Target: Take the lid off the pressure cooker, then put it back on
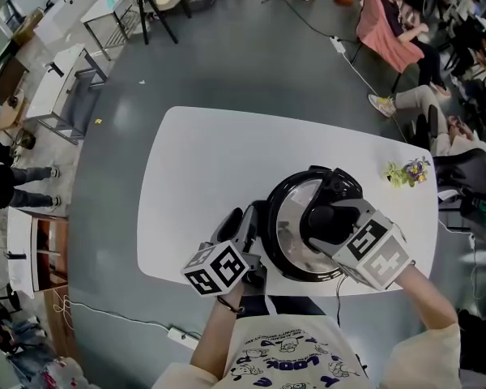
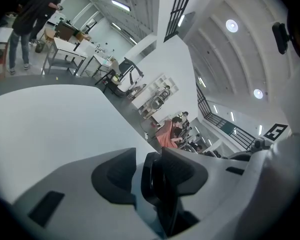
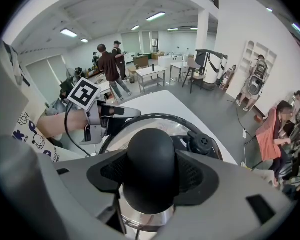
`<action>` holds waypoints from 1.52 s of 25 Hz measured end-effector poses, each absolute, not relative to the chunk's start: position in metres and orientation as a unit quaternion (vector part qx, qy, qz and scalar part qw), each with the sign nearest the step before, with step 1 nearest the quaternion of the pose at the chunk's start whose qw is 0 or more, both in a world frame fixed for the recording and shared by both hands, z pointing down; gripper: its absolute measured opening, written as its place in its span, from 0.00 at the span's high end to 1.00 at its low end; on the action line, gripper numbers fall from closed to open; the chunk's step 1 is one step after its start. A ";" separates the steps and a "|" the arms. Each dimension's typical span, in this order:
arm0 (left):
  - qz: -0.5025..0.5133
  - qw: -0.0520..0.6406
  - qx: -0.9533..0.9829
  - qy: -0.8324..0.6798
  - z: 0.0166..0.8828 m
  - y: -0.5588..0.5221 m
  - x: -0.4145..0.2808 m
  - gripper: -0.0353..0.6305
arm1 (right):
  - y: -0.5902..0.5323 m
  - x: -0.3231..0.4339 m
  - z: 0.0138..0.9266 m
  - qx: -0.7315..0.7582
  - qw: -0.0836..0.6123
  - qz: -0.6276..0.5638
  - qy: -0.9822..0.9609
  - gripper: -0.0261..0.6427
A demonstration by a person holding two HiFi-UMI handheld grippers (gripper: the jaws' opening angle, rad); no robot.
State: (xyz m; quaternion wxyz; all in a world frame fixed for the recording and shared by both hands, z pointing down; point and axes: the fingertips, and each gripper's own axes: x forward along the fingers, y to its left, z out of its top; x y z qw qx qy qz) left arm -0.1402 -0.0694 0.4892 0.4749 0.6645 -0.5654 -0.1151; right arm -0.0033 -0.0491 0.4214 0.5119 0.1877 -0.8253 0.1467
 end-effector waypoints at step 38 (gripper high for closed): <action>-0.132 0.507 0.649 -0.552 0.496 -0.077 -0.133 0.76 | -0.055 -0.001 0.434 0.183 0.520 0.166 -0.817 0.52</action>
